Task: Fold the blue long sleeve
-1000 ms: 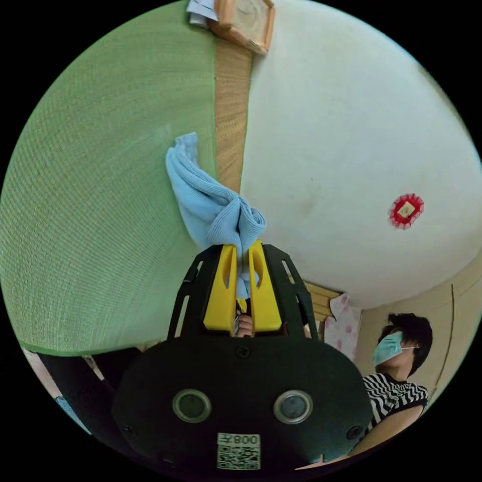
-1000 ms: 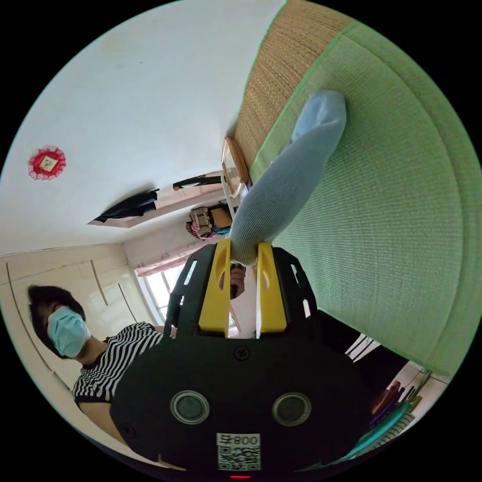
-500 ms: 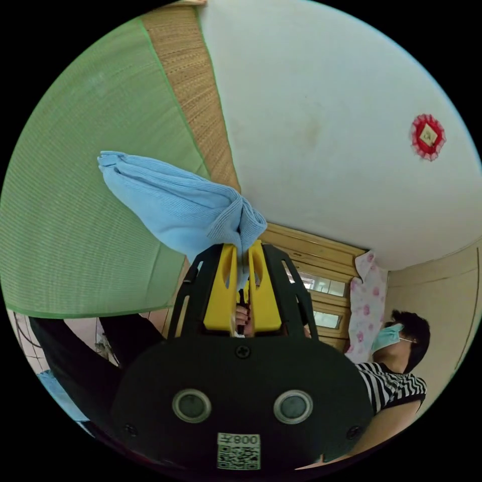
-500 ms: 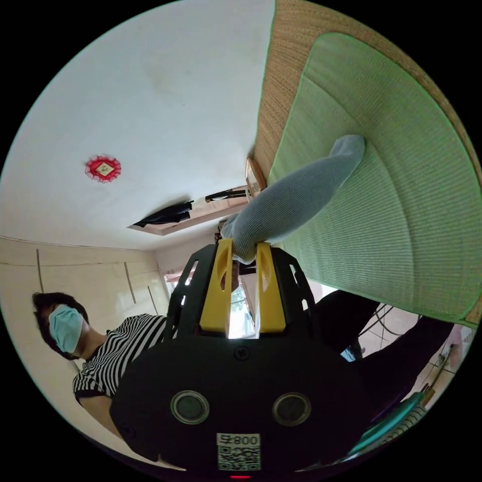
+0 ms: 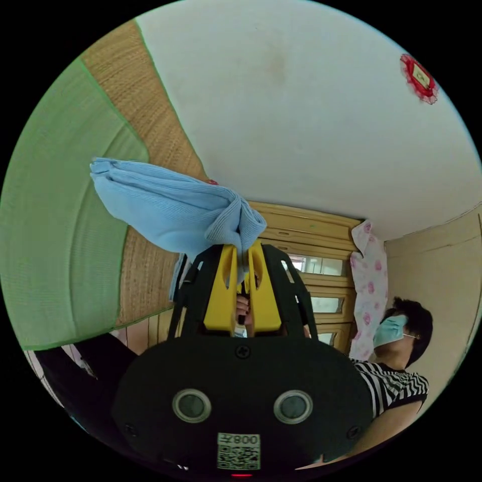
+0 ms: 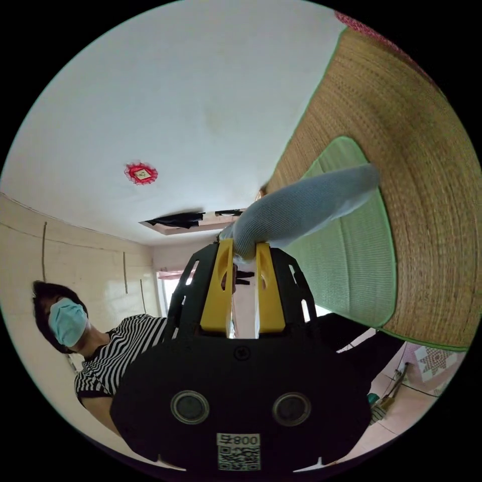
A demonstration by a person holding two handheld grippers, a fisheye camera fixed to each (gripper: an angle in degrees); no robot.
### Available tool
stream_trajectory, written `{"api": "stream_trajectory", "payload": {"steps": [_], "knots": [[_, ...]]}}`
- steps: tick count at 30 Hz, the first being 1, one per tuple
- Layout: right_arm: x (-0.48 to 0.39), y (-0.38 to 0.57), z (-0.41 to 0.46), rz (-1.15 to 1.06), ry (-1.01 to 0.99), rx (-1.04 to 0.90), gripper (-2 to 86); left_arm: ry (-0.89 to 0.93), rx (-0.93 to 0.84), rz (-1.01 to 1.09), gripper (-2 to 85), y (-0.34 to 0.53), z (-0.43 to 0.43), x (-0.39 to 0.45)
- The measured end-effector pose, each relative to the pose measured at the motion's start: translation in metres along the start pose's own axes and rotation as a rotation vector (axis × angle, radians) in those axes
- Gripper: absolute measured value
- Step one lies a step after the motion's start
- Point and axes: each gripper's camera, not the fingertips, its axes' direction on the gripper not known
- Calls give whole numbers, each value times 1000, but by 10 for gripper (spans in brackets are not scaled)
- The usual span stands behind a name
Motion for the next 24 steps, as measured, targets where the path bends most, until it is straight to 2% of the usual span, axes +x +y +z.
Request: {"api": "stream_trajectory", "payload": {"steps": [8, 16, 21, 24], "knots": [[-122, -31, -98, -104, 93, 117, 63, 96, -88, 144, 40, -105, 198, 45], [-298, -107, -255, -392, 198, 169, 62, 257, -48, 409, 40, -187, 425, 135], [-359, -121, -327, -447, 404, 185, 66, 154, -102, 527, 38, -210, 549, 139], [-346, -128, -353, -342, 608, 179, 68, 54, -182, 485, 35, -221, 631, 89]]}}
